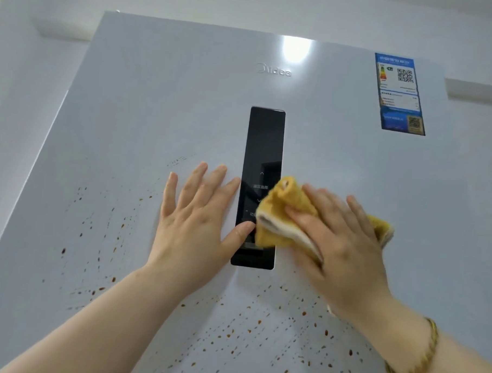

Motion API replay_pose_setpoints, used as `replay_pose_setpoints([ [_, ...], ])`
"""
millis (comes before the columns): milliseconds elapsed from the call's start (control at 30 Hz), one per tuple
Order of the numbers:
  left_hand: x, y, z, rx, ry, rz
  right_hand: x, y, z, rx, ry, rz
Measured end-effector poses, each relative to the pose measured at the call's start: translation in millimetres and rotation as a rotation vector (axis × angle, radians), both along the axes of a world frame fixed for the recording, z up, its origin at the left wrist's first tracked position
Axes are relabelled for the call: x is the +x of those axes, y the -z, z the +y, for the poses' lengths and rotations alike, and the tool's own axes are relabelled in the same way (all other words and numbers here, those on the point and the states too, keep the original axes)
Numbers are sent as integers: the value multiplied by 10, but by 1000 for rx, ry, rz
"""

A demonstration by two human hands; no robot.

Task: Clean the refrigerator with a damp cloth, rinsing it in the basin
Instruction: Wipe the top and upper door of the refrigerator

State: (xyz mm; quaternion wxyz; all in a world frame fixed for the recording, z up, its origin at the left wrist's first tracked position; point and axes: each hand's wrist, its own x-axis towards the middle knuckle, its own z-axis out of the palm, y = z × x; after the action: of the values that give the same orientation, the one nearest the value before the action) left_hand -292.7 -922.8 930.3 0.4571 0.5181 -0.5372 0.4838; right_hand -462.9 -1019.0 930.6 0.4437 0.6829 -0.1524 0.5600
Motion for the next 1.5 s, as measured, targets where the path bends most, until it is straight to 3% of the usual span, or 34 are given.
replay_pose_setpoints([
  [100, 58, 77, 33, -39, 49, -37, -219, -81, -66, -54, 21, 189],
  [167, 112, 135, 72, -86, 56, -54, -283, -333, -76, -20, 14, 57],
  [267, 277, 214, 211, -156, 101, 57, -126, -600, 40, 192, -39, -266],
  [333, 445, 280, 301, -204, 122, 149, 66, -559, 138, 263, -29, -386],
  [400, 625, 341, 398, -242, 136, 260, 275, -339, 191, 153, -24, -305],
  [500, 869, 425, 580, -264, 62, 414, 495, 77, 205, -102, -7, 13],
  [633, 1118, 470, 748, -244, 69, 596, 512, 66, 258, -157, -8, 272],
  [767, 1287, 454, 828, -194, 263, 744, 664, -408, 350, -28, 59, 62],
  [900, 1358, 428, 879, -141, 459, 866, 1006, -584, 621, 292, 24, -220],
  [967, 1400, 433, 891, -96, 492, 869, 1179, -428, 693, 269, 18, -234],
  [1100, 1524, 502, 925, -15, 586, 893, 1419, 206, 673, -45, 76, 71],
  [1233, 1603, 543, 1001, 35, 695, 935, 1366, 179, 693, -108, 67, 309],
  [1300, 1655, 534, 1032, 46, 772, 938, 1325, -89, 674, -96, 83, 221],
  [1400, 1730, 545, 1076, 93, 867, 911, 1328, -396, 677, 78, 25, -102],
  [1500, 1830, 588, 1104, 148, 898, 871, 1510, -305, 758, 194, 18, -300],
])
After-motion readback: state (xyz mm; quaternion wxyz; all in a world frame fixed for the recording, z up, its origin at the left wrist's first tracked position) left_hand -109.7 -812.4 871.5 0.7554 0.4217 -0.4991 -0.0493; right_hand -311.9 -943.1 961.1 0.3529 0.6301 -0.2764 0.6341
